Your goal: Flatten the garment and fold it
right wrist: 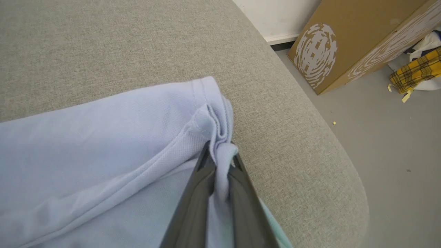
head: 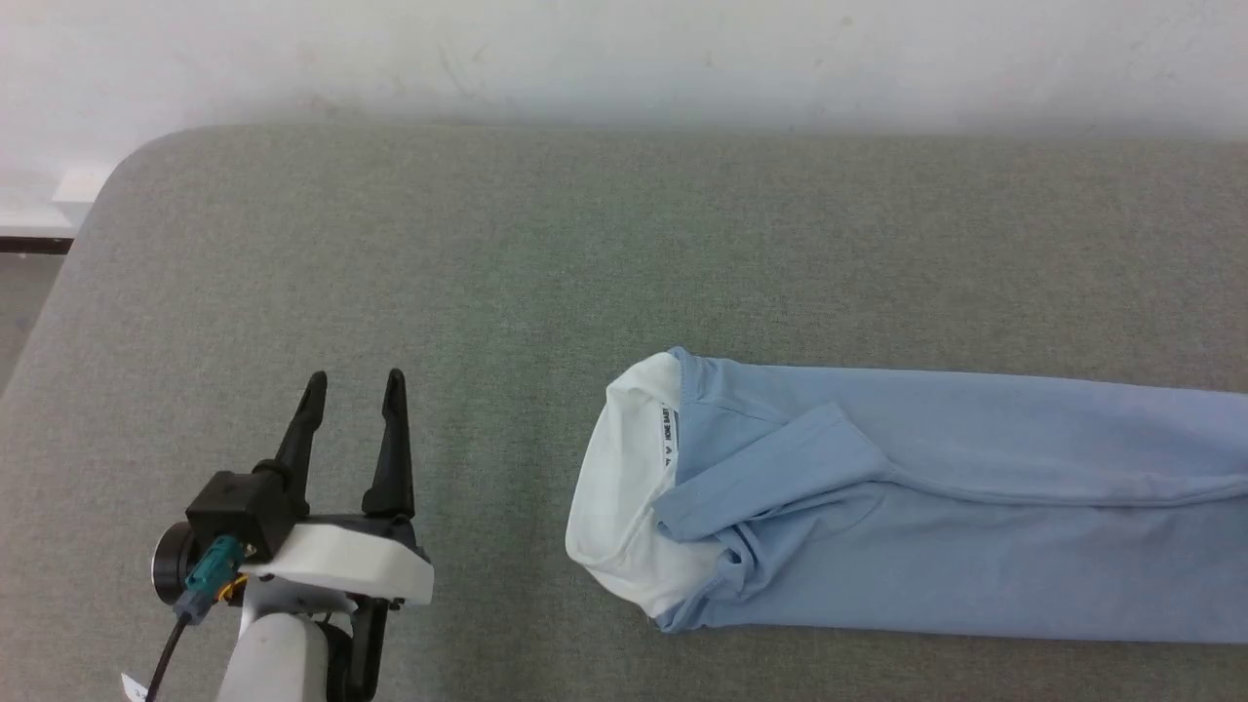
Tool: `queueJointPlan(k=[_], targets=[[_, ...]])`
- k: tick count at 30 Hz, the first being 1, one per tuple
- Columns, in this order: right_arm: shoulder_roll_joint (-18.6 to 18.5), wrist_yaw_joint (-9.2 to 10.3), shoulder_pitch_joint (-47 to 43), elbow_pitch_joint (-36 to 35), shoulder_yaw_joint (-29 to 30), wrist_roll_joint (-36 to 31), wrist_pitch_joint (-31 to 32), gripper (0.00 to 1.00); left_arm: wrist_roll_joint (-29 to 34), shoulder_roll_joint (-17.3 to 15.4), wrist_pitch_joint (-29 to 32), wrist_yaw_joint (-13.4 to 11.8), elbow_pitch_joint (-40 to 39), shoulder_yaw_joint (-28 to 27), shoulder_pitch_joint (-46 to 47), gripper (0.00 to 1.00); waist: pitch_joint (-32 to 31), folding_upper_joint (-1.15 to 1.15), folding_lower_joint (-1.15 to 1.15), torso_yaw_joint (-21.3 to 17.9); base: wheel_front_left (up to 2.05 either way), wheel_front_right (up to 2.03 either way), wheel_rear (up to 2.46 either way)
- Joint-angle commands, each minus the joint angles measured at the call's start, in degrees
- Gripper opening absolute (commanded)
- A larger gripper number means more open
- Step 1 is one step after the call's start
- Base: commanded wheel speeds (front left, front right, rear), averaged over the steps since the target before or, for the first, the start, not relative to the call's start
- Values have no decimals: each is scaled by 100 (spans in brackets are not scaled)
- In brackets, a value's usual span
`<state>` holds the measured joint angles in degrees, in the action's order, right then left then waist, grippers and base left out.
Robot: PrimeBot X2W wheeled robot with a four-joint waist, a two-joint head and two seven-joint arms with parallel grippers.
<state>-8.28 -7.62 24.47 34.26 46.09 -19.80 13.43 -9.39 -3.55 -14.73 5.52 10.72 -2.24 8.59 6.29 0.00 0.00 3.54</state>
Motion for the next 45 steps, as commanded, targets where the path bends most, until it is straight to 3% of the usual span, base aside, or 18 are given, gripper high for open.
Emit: queueJointPlan(k=[1,5,8,17,21,25,30,39,40,41,45], targets=[[-22,13,-64,-57,-145,-33,-51,0,62,33,-27,39,31,-29,1,100,-34,0,0,-21,0,0,0],[8,13,-171,-441,-762,189,69,0,85,39,-27,61,50,-51,-29,100,-100,0,0,-51,0,0,0],[106,13,-395,-1112,-1435,518,429,0,101,42,-27,74,46,-79,-58,100,-144,0,0,-75,0,0,0],[326,13,-1420,-4610,-4075,1888,2165,0,107,55,-27,90,11,-77,-102,100,-148,0,0,-78,0,0,0],[179,13,-1417,-5360,-5210,2167,2488,0,103,59,-27,96,16,-26,-18,100,-64,0,0,3,0,0,0],[103,13,-1120,-5173,-6223,2397,2576,0,88,62,-27,103,26,10,93,100,40,0,0,88,0,0,0],[180,13,-588,-4191,-7139,2626,2446,0,76,64,-27,109,44,40,181,100,142,0,0,199,0,0,0],[481,13,30,-2062,-7827,3187,2047,0,-2,66,-27,101,105,121,272,100,270,0,0,367,0,0,0],[497,13,90,-1906,-7879,3249,2009,26,-11,66,-27,101,111,127,277,100,283,0,0,377,0,0,0],[509,13,145,-1772,-7938,3314,1972,100,-17,67,-27,102,119,129,281,100,295,0,0,383,0,0,0],[530,13,280,-1552,-7982,3506,1768,100,-30,67,-27,101,132,117,287,100,315,0,0,377,0,0,0]])
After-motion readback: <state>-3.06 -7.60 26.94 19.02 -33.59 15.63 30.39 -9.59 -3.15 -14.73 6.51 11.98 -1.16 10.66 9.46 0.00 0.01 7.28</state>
